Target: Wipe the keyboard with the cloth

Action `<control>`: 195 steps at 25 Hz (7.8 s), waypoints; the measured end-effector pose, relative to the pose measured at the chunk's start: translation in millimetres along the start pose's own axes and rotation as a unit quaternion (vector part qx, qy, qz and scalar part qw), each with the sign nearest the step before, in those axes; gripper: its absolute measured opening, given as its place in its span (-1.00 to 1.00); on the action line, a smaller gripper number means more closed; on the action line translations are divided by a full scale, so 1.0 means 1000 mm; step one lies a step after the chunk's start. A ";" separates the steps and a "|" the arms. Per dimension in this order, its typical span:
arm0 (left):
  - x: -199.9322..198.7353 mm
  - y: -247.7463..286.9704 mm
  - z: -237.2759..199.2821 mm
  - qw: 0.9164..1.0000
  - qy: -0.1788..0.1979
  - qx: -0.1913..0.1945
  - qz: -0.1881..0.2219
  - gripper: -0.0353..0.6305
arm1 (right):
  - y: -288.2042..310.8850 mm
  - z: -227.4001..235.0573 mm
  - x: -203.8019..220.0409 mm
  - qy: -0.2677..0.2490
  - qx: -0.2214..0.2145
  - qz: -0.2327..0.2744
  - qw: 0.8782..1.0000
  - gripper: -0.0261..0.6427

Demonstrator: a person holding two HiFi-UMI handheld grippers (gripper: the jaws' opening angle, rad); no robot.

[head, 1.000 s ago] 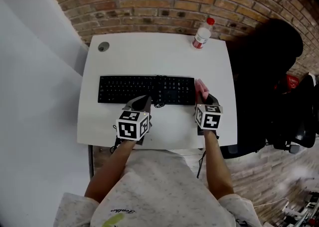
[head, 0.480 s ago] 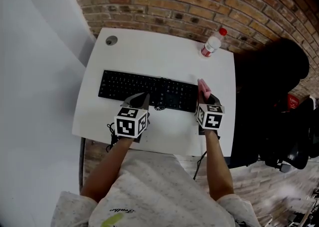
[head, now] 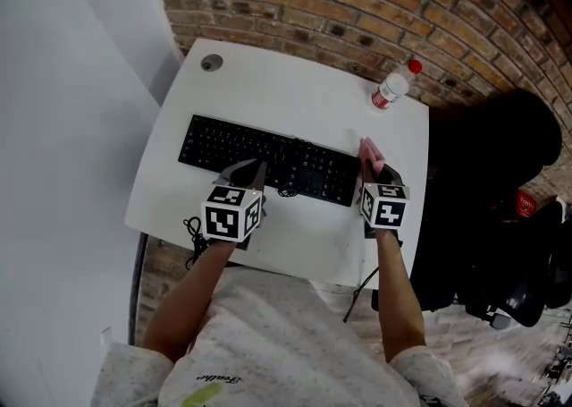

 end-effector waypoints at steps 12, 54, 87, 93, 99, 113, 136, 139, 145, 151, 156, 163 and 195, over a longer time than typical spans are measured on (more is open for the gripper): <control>0.004 -0.010 -0.007 1.000 0.005 -0.007 -0.005 -0.90 | 0.017 0.019 -0.025 -0.128 -0.068 -0.006 0.989 -0.85; -0.008 -0.055 -0.103 0.998 -0.041 -0.042 0.027 -0.90 | 0.077 -0.116 -0.076 -0.099 -0.211 -0.046 0.971 -0.85; -0.015 -0.091 -0.181 0.995 -0.062 -0.068 0.039 -0.90 | 0.122 -0.233 -0.101 -0.127 -0.279 -0.077 0.949 -0.85; -0.016 -0.099 -0.195 0.994 -0.065 -0.079 0.045 -0.90 | 0.132 -0.251 -0.105 -0.133 -0.289 -0.077 0.945 -0.85; -0.016 -0.107 -0.210 0.993 -0.070 -0.086 0.046 -0.90 | 0.141 -0.272 -0.111 -0.139 -0.298 -0.076 0.941 -0.85; -0.008 -0.129 -0.240 0.991 -0.079 -0.100 0.043 -0.90 | 0.162 -0.331 -0.129 -0.165 -0.328 -0.072 0.927 -0.85; 0.008 -0.156 -0.244 0.984 -0.100 -0.138 0.053 -0.90 | 0.176 -0.391 -0.142 -0.376 -0.433 -0.085 0.815 -0.85; 0.010 -0.159 -0.243 0.982 -0.104 -0.145 0.054 -0.90 | 0.175 -0.395 -0.141 -0.401 -0.447 -0.089 0.795 -0.85; 0.014 -0.165 -0.237 0.979 -0.113 -0.158 0.060 -0.90 | 0.170 -0.403 -0.141 -0.427 -0.473 -0.092 0.765 -0.85; 0.019 -0.171 -0.231 0.976 -0.122 -0.170 0.066 -0.90 | 0.161 -0.413 -0.134 -0.445 -0.496 -0.095 0.739 -0.85; 0.023 -0.174 -0.222 0.973 -0.127 -0.179 0.071 -0.90 | 0.152 -0.420 -0.129 -0.462 -0.510 -0.092 0.720 -0.85; 0.028 -0.179 -0.209 0.970 -0.134 -0.189 0.075 -0.90 | 0.138 -0.427 -0.120 -0.474 -0.530 -0.094 0.697 -0.85; 0.024 -0.189 -0.160 0.952 -0.128 -0.258 0.107 -0.90 | 0.065 -0.414 -0.096 -0.412 -0.600 -0.003 0.685 -0.85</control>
Point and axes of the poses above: the fingertips, and each gripper's own axes: y forward along the fingers, z to its right, x out of its underside, the point moved 10 cm from there along -y, backward along the fingers, and after that the axes turned 11 degrees about z, right-handed, at the moved point
